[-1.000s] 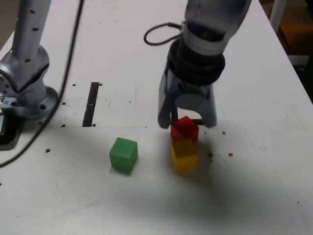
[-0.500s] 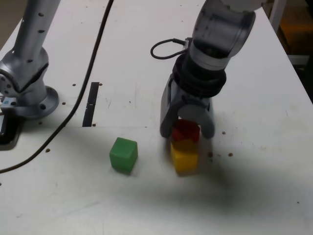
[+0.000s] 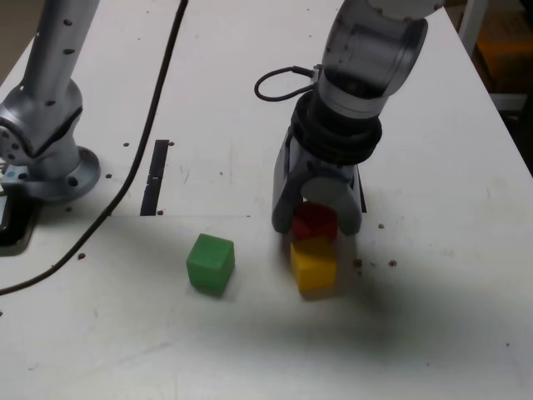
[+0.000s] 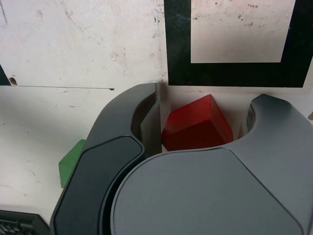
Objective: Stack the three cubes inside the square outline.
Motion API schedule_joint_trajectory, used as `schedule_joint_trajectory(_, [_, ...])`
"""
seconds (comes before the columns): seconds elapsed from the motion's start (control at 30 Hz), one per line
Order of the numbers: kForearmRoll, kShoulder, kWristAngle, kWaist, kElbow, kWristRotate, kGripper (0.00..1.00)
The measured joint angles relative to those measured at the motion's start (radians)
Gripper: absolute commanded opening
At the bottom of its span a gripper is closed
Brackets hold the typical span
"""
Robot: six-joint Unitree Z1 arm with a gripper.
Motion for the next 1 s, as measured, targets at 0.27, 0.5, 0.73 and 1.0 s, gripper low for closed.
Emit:
schedule_joint_trajectory(0.27, [-0.006, -0.003, 0.010, 0.000, 0.003, -0.001, 0.37])
schedule_joint_trajectory(0.5, [0.026, -0.007, 0.047, 0.000, -0.012, -0.019, 0.36])
schedule_joint_trajectory(0.73, [0.120, -0.055, 0.110, 0.001, -0.052, -0.056, 0.35])
schedule_joint_trajectory(1.0, [0.220, -0.080, 0.151, 0.001, -0.110, -0.064, 0.35])
